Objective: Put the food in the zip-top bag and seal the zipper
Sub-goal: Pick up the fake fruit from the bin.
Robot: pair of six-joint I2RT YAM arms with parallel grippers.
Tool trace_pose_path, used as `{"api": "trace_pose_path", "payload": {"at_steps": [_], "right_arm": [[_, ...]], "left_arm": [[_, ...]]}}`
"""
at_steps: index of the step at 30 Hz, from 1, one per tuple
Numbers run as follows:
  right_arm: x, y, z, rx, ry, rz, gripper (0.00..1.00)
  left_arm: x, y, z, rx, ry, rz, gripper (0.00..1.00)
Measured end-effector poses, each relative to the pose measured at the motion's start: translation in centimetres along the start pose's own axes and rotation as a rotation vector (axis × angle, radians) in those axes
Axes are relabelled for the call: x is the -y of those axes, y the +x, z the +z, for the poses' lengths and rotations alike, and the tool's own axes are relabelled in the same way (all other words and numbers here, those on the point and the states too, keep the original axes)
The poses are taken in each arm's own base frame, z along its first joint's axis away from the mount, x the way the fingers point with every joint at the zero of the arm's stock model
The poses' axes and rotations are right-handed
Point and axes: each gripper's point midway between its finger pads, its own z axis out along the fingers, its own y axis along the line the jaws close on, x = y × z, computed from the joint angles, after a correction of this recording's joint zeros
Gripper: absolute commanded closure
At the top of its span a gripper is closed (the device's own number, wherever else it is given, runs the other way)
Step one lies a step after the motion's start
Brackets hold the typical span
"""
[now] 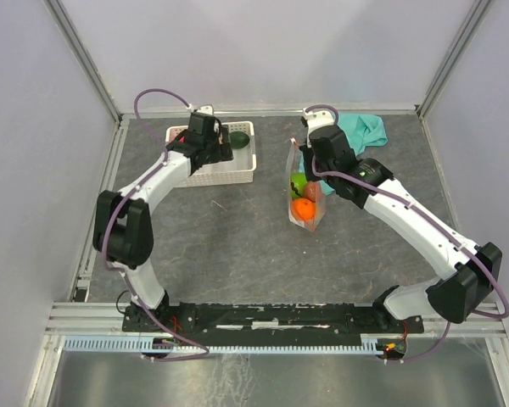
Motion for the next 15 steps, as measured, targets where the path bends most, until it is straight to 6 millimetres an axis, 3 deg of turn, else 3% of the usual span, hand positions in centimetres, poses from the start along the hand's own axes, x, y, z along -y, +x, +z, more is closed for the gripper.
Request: {"api": "trace_pose_path", "payload": {"at_steps": [7,15], "right_arm": [[-0.3,0.1,0.1,-0.006,-0.017,-0.010,0.98],[-0.6,0.3,0.4,-0.018,-0.030,-0.014,0.98]], "left_arm": [[-3.2,-0.2,5.0,-0.037,-0.101,-0.030,0.08],[-4.7,-1.7,9.7,-0.009,-0.140,-0.034,0.05]]}}
